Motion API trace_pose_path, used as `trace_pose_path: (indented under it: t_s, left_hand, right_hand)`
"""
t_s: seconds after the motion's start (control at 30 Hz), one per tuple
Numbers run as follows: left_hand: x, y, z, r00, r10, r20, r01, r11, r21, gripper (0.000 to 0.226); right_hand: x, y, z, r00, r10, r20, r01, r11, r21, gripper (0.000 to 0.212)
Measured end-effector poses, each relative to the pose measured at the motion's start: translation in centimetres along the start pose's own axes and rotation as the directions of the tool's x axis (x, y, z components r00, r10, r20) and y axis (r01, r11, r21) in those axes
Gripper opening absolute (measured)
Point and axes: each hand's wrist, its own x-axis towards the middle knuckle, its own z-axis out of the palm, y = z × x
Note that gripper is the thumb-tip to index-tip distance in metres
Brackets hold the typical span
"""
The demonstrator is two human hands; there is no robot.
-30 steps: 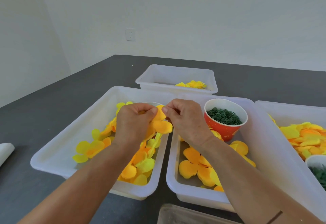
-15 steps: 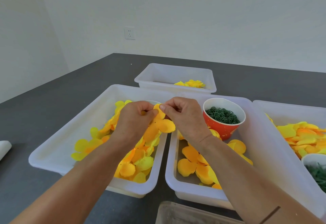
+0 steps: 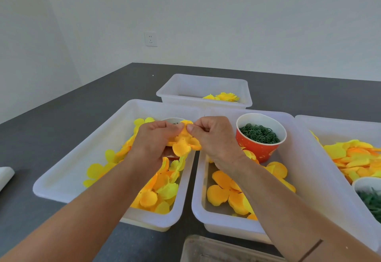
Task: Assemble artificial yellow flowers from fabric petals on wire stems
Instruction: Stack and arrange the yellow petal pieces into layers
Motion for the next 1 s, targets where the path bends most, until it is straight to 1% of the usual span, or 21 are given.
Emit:
trace_pose_path:
  t_s: [0.03,0.07,0.1,0.17,0.23,0.33,0.4,0.47,0.53,0.57,0.6,0.67,0.77,0.83,0.93,0.97,1.0]
  left_hand:
    - [0.1,0.2,-0.2,0.995,-0.065,0.07,0.07,0.995,-0.065,0.017]
    - [0.1,0.4,-0.3,0.986,-0.108,0.124,0.121,0.987,-0.103,0.021]
    - [0.2,0.5,-0.5,0.977,-0.138,0.163,0.16,0.978,-0.133,0.023]
    - [0.3,0.6,-0.7,0.963,-0.181,0.198,0.221,0.954,-0.201,0.017]
    - [0.3,0.7,-1.0,0.955,-0.207,0.212,0.262,0.925,-0.276,0.014]
    - [0.2,0.9,-1.0,0.95,-0.19,0.246,0.266,0.907,-0.327,0.016]
    - [0.2,0.8,-0.9,0.954,-0.155,0.258,0.234,0.921,-0.312,0.017]
    - [0.2,0.6,-0.9,0.96,-0.116,0.254,0.183,0.948,-0.26,0.016]
    - [0.2,0.3,-0.8,0.97,-0.087,0.226,0.131,0.973,-0.189,0.018]
    - [0.2,0.1,-0.8,0.975,-0.077,0.207,0.113,0.98,-0.165,0.02]
    - [0.2,0.1,-0.8,0.98,-0.069,0.188,0.099,0.983,-0.154,0.019]
    - [0.2,0.1,-0.8,0.984,-0.07,0.165,0.095,0.984,-0.152,0.018]
    - [0.4,-0.1,-0.8,0.98,-0.119,0.158,0.143,0.978,-0.151,0.028]
    - [0.4,-0.1,-0.9,0.976,-0.134,0.171,0.158,0.978,-0.136,0.029]
    - [0.1,-0.1,-0.8,0.979,-0.044,0.198,0.069,0.991,-0.119,0.017]
    - [0.0,-0.1,-0.8,0.983,0.013,0.181,0.005,0.995,-0.099,0.015]
    - [-0.1,-0.3,-0.7,0.986,0.088,0.142,-0.084,0.996,-0.033,0.017]
  right_hand:
    - [0.0,0.1,-0.1,0.999,0.047,0.017,-0.049,0.991,0.124,0.023]
    - [-0.1,0.0,-0.1,0.995,0.092,0.044,-0.1,0.966,0.239,0.022]
    - [-0.1,-0.2,-0.1,0.988,0.129,0.081,-0.149,0.931,0.334,0.02]
    - [0.0,-0.4,-0.1,0.97,0.171,0.174,-0.235,0.845,0.481,0.014]
    - [0.1,-0.6,-0.2,0.95,0.179,0.254,-0.298,0.76,0.578,0.014]
    - [0.3,-0.6,-0.4,0.925,0.182,0.334,-0.364,0.678,0.638,0.012]
    - [0.5,-0.5,-0.7,0.914,0.203,0.352,-0.391,0.672,0.629,0.011]
    - [0.6,-0.4,-0.9,0.907,0.266,0.326,-0.415,0.696,0.586,0.009]
    - [0.8,-0.3,-1.3,0.911,0.33,0.247,-0.411,0.779,0.474,0.009]
    - [0.8,-0.2,-1.6,0.922,0.332,0.201,-0.386,0.833,0.395,0.01]
    - [0.8,-0.2,-1.7,0.937,0.306,0.168,-0.347,0.875,0.337,0.011]
    - [0.7,-0.4,-1.8,0.966,0.213,0.144,-0.248,0.92,0.303,0.011]
    - [0.5,-0.6,-1.6,0.988,0.09,0.123,-0.123,0.949,0.289,0.005]
    - [0.5,-0.7,-1.6,0.994,0.028,0.106,-0.056,0.96,0.275,0.003]
    - [0.4,-0.7,-1.9,0.995,-0.052,0.081,0.032,0.973,0.23,0.002]
    - [0.5,-0.8,-2.0,0.995,-0.066,0.08,0.048,0.976,0.21,0.002]
    - [0.5,-0.7,-2.1,0.994,-0.071,0.084,0.054,0.98,0.192,0.003]
